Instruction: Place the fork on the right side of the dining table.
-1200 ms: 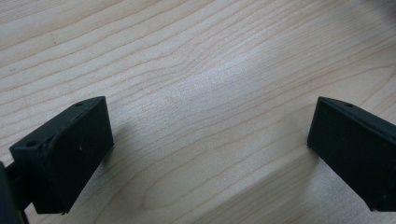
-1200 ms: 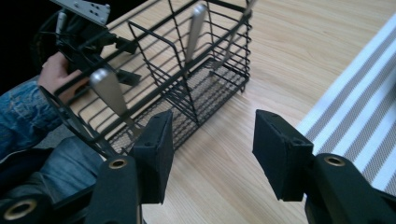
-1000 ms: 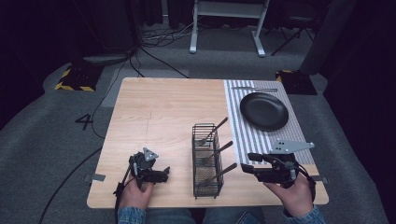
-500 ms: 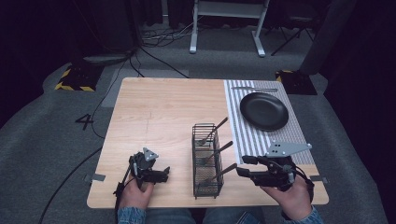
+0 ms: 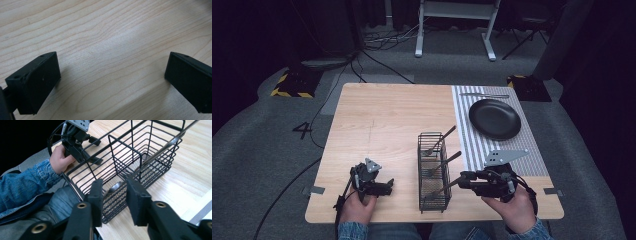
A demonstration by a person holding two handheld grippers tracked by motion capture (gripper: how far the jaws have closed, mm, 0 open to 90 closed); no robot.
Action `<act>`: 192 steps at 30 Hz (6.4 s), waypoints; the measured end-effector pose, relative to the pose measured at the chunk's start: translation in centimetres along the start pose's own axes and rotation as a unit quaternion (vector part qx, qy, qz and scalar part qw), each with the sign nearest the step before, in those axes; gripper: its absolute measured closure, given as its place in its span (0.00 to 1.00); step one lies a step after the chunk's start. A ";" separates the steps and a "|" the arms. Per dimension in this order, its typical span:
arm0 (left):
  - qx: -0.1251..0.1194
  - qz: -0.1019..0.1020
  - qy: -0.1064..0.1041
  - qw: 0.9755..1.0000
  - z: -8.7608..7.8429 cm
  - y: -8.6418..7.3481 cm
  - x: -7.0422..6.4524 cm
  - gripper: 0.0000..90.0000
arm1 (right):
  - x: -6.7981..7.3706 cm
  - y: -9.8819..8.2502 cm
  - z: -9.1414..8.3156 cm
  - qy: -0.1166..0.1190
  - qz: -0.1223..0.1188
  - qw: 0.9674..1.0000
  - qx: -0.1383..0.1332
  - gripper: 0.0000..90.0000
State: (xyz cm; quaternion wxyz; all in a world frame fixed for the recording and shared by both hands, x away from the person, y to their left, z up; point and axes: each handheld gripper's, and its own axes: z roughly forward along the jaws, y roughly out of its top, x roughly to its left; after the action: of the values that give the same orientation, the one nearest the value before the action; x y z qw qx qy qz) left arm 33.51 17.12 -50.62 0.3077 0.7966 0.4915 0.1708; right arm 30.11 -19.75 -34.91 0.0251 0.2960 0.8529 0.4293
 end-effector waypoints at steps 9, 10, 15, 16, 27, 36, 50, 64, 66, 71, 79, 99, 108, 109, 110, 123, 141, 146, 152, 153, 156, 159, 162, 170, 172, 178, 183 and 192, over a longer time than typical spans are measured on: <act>0.000 0.000 0.000 1.000 0.0 0.0 0.0 0.00 | 0.3 0.1 -0.2 0.003 -0.004 1.000 0.000 0.87; 0.000 0.000 0.000 1.000 0.0 0.0 0.0 0.00 | 0.4 0.1 -0.3 0.007 -0.005 1.000 -0.001 0.87; 0.000 0.000 0.000 1.000 0.0 0.0 0.0 0.00 | 1.1 0.4 -0.5 0.003 -0.020 1.000 -0.011 0.90; 0.000 0.000 0.000 1.000 0.0 0.0 0.0 0.00 | 1.1 0.4 -0.5 0.003 -0.020 1.000 -0.011 0.90; 0.000 0.000 0.000 1.000 0.0 0.0 0.0 0.00 | 1.5 0.9 -0.7 0.007 -0.028 0.999 -0.016 0.96; 0.000 0.000 0.000 1.000 0.0 0.0 0.0 0.00 | 1.2 1.5 -1.9 0.012 -0.026 0.999 -0.033 0.96; 0.000 0.001 0.001 1.000 0.0 0.0 0.0 0.00 | 1.1 3.0 -4.5 0.019 -0.035 0.997 -0.060 0.96; -0.001 -0.002 0.002 1.000 0.1 0.1 0.0 0.00 | 1.0 3.9 -7.2 0.015 -0.037 0.995 -0.087 0.96; -0.001 -0.002 0.002 1.000 0.1 0.1 0.0 0.00 | 0.9 3.9 -7.6 0.014 -0.037 0.995 -0.090 0.96; -0.001 -0.002 0.002 1.000 0.1 0.1 0.0 0.00 | 0.8 3.9 -8.8 0.007 -0.035 0.994 -0.099 0.96; 0.001 -0.003 0.002 1.000 0.1 0.2 0.1 0.00 | 0.5 3.3 -11.0 -0.013 -0.028 0.994 -0.110 0.96; -0.001 -0.003 0.004 1.000 0.1 0.1 0.1 0.00 | -2.5 2.4 -14.1 -0.065 0.006 0.989 -0.134 0.96; -0.002 -0.005 0.004 1.000 0.1 0.0 0.0 0.00 | -4.3 3.2 -14.6 -0.119 0.008 0.985 -0.126 0.96; -0.002 -0.005 0.004 1.000 0.1 0.0 0.0 0.00 | -4.5 3.3 -14.6 -0.122 0.009 0.984 -0.126 0.96; -0.002 -0.005 0.004 1.000 0.1 0.0 0.0 0.00 | -5.1 3.4 -14.5 -0.126 0.015 0.984 -0.125 0.96; -0.002 -0.005 0.004 1.000 0.1 0.0 0.0 0.00 | -8.9 3.1 -13.7 -0.138 0.046 0.981 -0.128 0.96; -0.001 -0.005 0.004 1.000 0.0 0.0 0.0 0.00 | -13.7 2.2 -10.0 -0.147 0.071 0.982 -0.094 0.96; -0.002 -0.005 0.004 1.000 0.1 0.0 0.0 0.00 | -14.9 1.6 -9.2 -0.151 0.085 0.981 -0.088 0.96; -0.001 -0.005 0.004 1.000 0.0 0.0 0.0 0.00 | -16.0 0.8 -8.1 -0.160 0.096 0.979 -0.080 0.96; -0.001 -0.005 0.004 1.000 0.0 0.0 0.0 0.00 | -16.1 0.7 -7.9 -0.161 0.096 0.979 -0.079 0.96; -0.002 -0.005 0.004 1.000 0.1 0.0 0.0 0.00 | -16.5 0.4 -7.4 -0.164 0.097 0.979 -0.074 0.96; -0.002 -0.005 0.004 1.000 0.1 0.0 0.0 0.00 | -16.7 0.2 -6.8 -0.166 0.097 0.979 -0.072 0.96; -0.001 -0.005 0.004 1.000 0.0 0.0 0.0 0.00 | -16.9 0.0 -6.4 -0.166 0.100 0.979 -0.070 0.96; -0.001 -0.004 0.004 1.000 0.0 0.0 0.0 0.00 | -17.1 -0.3 -5.5 -0.163 0.101 0.979 -0.066 0.96; -0.001 -0.005 0.004 1.000 0.0 0.0 0.0 0.00 | -17.0 -0.3 -5.4 -0.162 0.103 0.979 -0.065 0.96; -0.002 -0.005 0.005 1.000 0.1 0.0 0.0 0.00 | -17.1 -0.4 -5.0 -0.160 0.105 0.980 -0.062 0.96; -0.001 -0.005 0.004 1.000 0.0 0.0 0.0 0.00 | -17.2 -0.4 -5.0 -0.159 0.112 0.979 -0.062 0.96; -0.002 -0.005 0.004 1.000 0.1 0.0 0.0 0.00 | -18.0 -0.4 -5.1 -0.157 0.134 0.977 -0.059 0.96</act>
State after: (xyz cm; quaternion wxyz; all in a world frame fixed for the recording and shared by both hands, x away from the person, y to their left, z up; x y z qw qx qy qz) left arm 33.56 17.10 -50.64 0.3077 0.7929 0.4963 0.1738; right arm 43.25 -33.04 -35.77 0.1186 0.4692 0.7644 0.4261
